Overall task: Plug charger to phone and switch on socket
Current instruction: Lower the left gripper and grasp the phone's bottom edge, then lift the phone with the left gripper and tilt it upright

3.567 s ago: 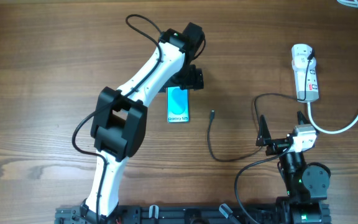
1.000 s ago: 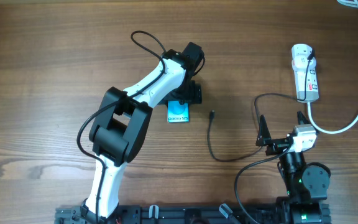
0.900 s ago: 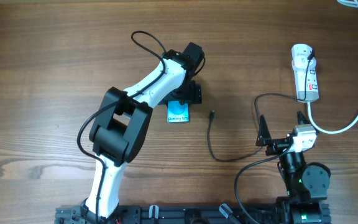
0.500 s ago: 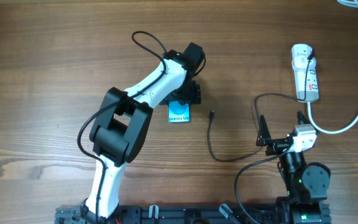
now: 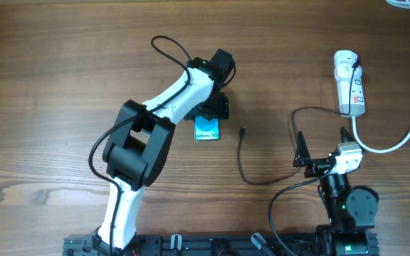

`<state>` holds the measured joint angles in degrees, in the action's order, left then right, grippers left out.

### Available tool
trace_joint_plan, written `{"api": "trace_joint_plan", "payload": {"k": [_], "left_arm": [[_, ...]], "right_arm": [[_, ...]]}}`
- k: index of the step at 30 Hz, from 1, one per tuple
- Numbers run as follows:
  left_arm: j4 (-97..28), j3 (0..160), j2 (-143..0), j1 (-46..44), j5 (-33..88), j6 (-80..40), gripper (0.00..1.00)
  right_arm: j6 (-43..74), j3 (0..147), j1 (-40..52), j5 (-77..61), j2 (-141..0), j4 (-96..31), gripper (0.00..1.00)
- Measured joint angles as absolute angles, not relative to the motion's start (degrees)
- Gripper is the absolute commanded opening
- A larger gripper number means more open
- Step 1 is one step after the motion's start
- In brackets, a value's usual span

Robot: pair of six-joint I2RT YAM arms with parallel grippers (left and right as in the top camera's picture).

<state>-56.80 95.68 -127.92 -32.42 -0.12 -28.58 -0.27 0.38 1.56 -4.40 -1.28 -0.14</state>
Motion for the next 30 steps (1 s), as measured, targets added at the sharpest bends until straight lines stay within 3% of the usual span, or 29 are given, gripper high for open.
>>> {"api": "trace_joint_plan", "payload": {"k": [14, 30], "left_arm": [[-56.8, 95.7, -127.8, -32.4, -0.1, -28.6, 0.75], [-57.2, 95.2, -127.2, -32.2, 0.5, -28.6, 0.75]], "right_arm": [[-0.3, 0.4, 1.6, -4.4, -1.3, -0.1, 1.00], [-0.3, 0.4, 1.6, -4.4, -1.3, -0.2, 1.00]]}}
